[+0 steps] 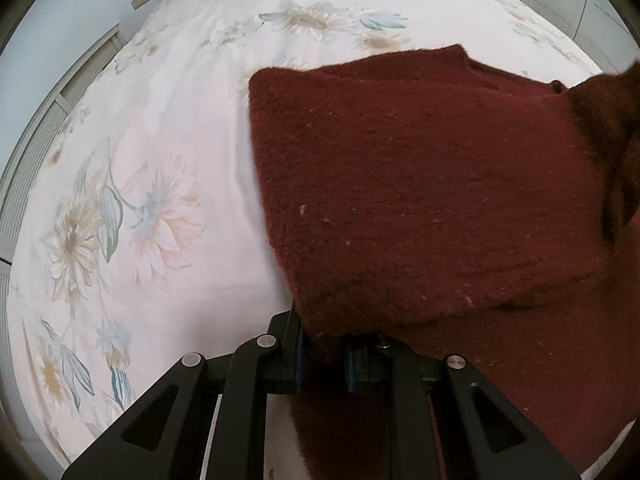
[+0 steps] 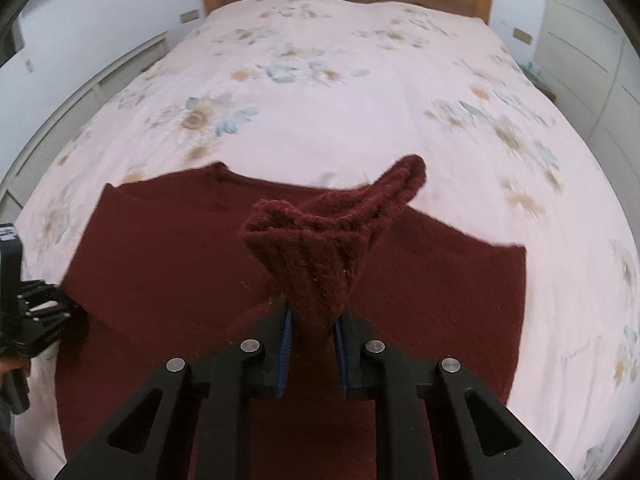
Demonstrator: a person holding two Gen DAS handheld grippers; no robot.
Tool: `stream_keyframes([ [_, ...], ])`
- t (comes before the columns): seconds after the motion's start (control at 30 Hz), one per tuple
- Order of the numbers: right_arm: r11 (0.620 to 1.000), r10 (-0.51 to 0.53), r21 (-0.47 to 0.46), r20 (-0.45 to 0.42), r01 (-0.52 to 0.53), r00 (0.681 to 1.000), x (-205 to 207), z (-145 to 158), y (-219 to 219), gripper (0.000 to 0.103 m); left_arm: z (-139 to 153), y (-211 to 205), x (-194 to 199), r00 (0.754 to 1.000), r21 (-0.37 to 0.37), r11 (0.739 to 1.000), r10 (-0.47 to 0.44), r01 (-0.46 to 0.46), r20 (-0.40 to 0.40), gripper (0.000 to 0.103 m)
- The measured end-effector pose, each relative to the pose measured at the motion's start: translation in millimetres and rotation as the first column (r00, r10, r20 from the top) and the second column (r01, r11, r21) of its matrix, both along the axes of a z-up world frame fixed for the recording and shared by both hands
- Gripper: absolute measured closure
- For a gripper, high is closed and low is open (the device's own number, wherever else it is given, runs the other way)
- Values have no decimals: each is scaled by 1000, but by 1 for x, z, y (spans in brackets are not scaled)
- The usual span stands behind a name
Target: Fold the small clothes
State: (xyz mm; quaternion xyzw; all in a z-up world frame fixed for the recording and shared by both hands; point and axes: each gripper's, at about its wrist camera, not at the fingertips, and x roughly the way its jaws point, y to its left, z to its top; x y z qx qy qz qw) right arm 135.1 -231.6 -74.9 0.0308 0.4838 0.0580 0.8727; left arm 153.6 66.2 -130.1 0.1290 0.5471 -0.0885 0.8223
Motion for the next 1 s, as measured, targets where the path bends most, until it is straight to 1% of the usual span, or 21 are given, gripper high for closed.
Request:
stream_keyframes([
  [0.13, 998, -52, 36, -30, 53, 998, -13, -16, -22, 86, 5, -7, -12, 1000, 20, 1000, -22, 21, 20, 90],
  [0.23, 993, -89, 75, -66, 94, 994, -20, -30, -38, 86, 1, -8, -13, 1000, 28, 999, -22, 22, 11, 90],
  [0.3, 990, -104, 84, -91, 112, 990, -20, -40, -46, 86, -2, -5, -12, 1000, 25, 1000, -12, 12, -1, 90],
  [0.4, 989, -127, 65, -117, 136, 985, -21, -52, -57, 84, -8, -2, -10, 1000, 29, 1000, -4, 5, -13, 90],
  [0.43, 986, -135, 76, -126, 146, 983, -23, -54, -62, 81, -8, -2, -10, 1000, 33, 999, -4, 5, -13, 90],
  [0.47, 985, -142, 77, -130, 153, 981, -25, -55, -65, 73, -9, -2, -10, 1000, 40, 999, -5, 6, -13, 90],
  [0.53, 986, -160, 32, -137, 166, 978, -31, -57, -71, 69, -13, -5, -6, 1000, 49, 999, -7, 8, -10, 90],
  [0.63, 984, -180, -36, -164, 176, 970, -44, -62, -82, 67, -13, -7, -7, 1000, 58, 998, -6, 7, -3, 89],
  [0.7, 981, -192, -19, -167, 192, 967, -51, -60, -91, 65, -13, -13, -4, 1000, 66, 998, 0, 0, 2, 88],
  [0.73, 978, -202, 8, -167, 206, 965, -56, -56, -97, 58, -12, -15, -5, 1000, 69, 998, 3, -3, 3, 88],
  [0.77, 977, -208, 15, -166, 214, 964, -58, -52, -99, 46, -11, -16, -7, 1000, 71, 997, 5, -5, 1, 88],
  [0.83, 973, -227, -5, -157, 229, 961, -61, -41, -102, 30, -8, -19, -9, 1000, 77, 997, 10, -9, -9, 84],
  [0.87, 973, -228, -15, -149, 229, 962, -62, -34, -102, 26, -5, -21, -10, 1000, 74, 997, 13, -11, -18, 79],
  [0.9, 975, -221, -13, -134, 222, 966, -63, -25, -101, 25, -2, -22, -13, 1000, 66, 998, 16, -14, -25, 70],
  [0.93, 977, -215, -9, -125, 215, 969, -64, -19, -99, 23, 2, -21, -15, 999, 57, 998, 23, -22, -27, 64],
  [0.97, 979, -205, -5, -114, 205, 972, -64, -11, -96, 22, 7, -15, -21, 999, 50, 998, 31, -30, -23, 47],
  [1.0, 981, -192, -9, -99, 192, 976, -64, -2, -91, 21, 14, -13, -24, 999, 44, 998, 34, -33, -14, 35],
])
